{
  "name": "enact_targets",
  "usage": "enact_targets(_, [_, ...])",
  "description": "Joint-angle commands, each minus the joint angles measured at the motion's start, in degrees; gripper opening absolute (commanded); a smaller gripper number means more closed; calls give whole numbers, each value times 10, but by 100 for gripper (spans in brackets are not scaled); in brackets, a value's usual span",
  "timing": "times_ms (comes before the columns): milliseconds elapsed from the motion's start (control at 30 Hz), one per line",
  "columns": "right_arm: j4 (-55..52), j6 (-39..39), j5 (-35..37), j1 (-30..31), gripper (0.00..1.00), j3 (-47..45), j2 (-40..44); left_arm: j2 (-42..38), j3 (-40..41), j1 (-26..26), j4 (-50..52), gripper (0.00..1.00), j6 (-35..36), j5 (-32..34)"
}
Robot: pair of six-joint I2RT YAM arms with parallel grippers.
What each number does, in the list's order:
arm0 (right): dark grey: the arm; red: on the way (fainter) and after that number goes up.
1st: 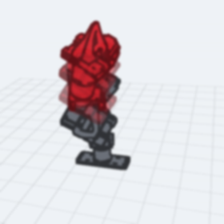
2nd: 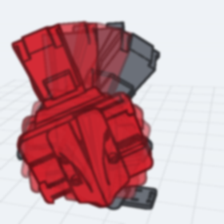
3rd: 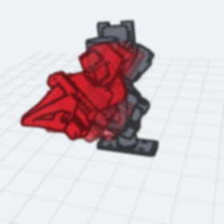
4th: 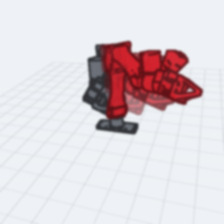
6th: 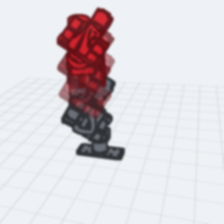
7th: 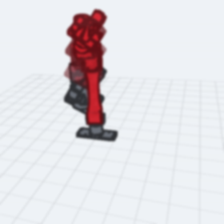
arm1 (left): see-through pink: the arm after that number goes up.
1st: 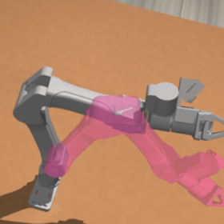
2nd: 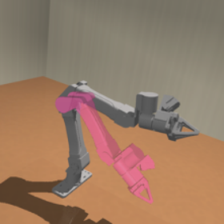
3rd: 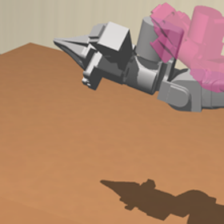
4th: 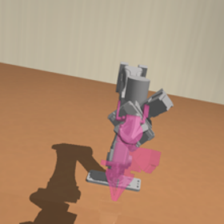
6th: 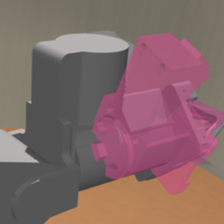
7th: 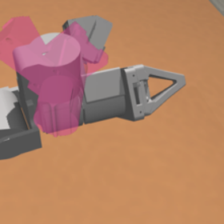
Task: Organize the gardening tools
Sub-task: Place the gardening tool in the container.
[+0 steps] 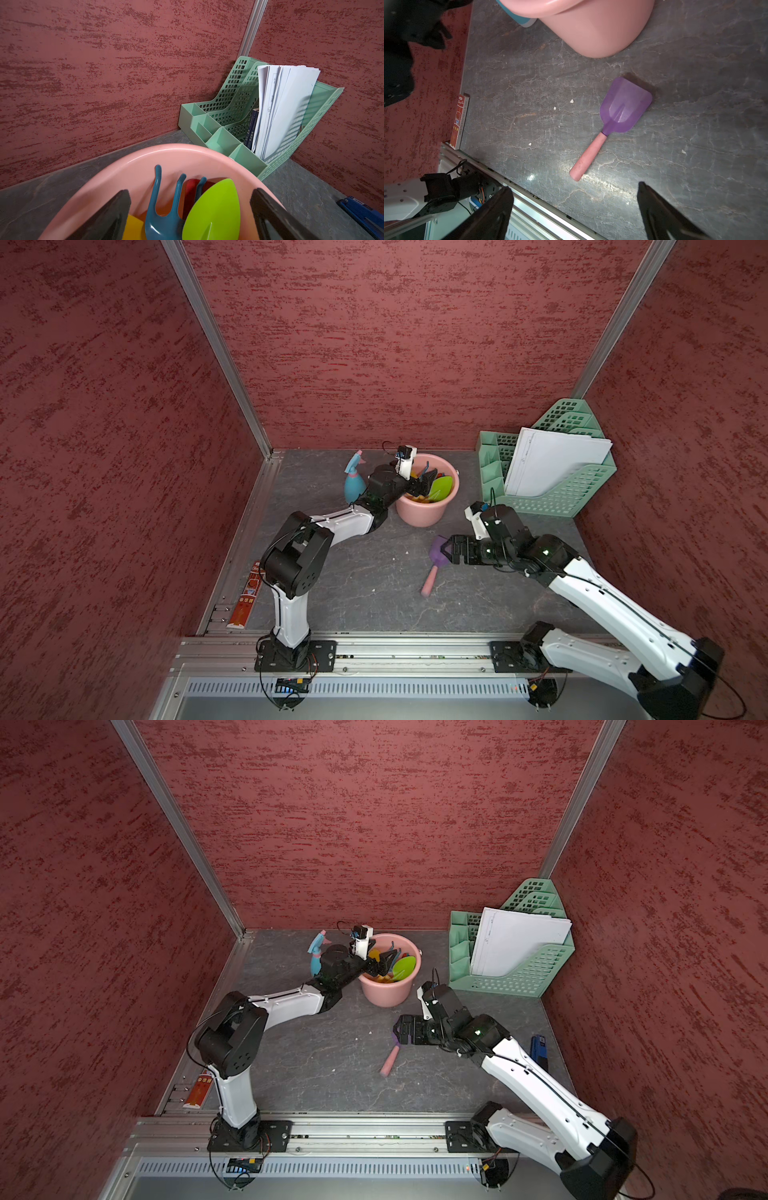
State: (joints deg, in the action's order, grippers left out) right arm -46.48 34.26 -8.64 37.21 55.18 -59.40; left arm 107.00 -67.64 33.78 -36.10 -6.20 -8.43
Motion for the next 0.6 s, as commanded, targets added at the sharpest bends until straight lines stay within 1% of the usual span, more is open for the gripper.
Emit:
enact_targets(0, [13, 44, 6, -3, 98, -11, -11, -75, 27, 14, -4, 98, 7, 15])
enact_targets(67, [6, 68, 10, 3, 98, -18, -17, -124, 59, 22, 26, 100, 9, 32])
enact_targets(200, [-14, 119, 43, 35, 98, -26, -20, -230, 136, 45, 81, 100, -1, 72])
enact_targets(367, [-33, 190, 93, 89, 98, -23, -40, -364, 214, 97, 238, 100, -26, 159])
enact_targets(433, [-35, 205, 105, 121, 98, -10, -63, -416, 244, 125, 295, 100, -38, 206])
enact_targets(567, [-38, 216, 110, 153, 99, 12, -133, -500, 282, 158, 378, 100, -75, 248])
